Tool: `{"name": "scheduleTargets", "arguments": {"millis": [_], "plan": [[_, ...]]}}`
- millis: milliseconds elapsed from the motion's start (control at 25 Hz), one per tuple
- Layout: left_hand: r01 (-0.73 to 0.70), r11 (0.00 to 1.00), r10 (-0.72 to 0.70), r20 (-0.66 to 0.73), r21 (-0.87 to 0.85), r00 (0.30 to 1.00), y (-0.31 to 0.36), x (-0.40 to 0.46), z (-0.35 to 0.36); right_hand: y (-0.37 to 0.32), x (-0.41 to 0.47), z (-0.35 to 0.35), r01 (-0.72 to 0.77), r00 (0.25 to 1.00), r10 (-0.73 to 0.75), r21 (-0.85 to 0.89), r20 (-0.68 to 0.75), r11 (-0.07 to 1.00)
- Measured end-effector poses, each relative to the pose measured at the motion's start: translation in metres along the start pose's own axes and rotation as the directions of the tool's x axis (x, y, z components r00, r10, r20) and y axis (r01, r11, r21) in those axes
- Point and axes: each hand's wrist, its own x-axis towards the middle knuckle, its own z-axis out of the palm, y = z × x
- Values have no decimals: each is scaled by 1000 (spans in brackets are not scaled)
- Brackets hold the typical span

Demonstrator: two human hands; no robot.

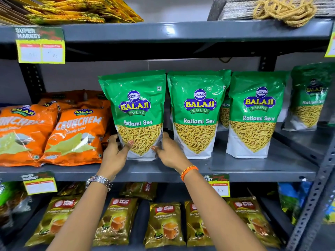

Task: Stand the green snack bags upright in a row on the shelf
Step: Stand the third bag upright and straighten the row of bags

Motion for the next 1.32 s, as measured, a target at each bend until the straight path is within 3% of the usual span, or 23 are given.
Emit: {"name": "scheduleTargets", "arguments": {"millis": [240,320,360,400,440,480,520,600,720,1120,1200,1320], "plan": [[22,999,-24,-55,-33,998,2,-4,4,0,-14,-3,47,998,-47,0,-37,999],[35,996,-39,-55,-77,998,4,-6,5,5,-29,-11,66,964,-19,168,-265,984],[35,995,-41,-57,-92,998,7,-7,5,11,-38,-19,99,886,21,232,-462,968],[34,994,-40,-60,-100,997,9,-7,5,18,-44,-29,132,761,52,232,-647,964],[32,994,-39,-64,-103,997,11,-7,6,26,-49,-41,112,635,76,189,-768,976],[31,995,-38,-72,-100,997,14,-6,7,33,-50,-53,44,565,97,147,-820,988],[28,995,-36,-82,-95,996,16,-6,8,40,-49,-63,-58,575,124,111,-809,992],[7,996,-16,-99,-92,995,20,-6,12,47,-42,-72,-213,699,209,79,-684,974],[-18,996,7,-120,-93,993,23,-9,19,53,-33,-67,-239,802,265,120,-536,964],[-43,998,34,-172,-51,984,16,-10,25,65,-39,-74,-118,826,158,108,-541,987],[-57,998,51,-190,-26,980,13,-12,25,72,-50,-95,-76,731,159,153,-664,985],[-66,998,70,-240,25,968,10,-13,25,92,-65,-135,-212,357,121,45,-926,976]]}}
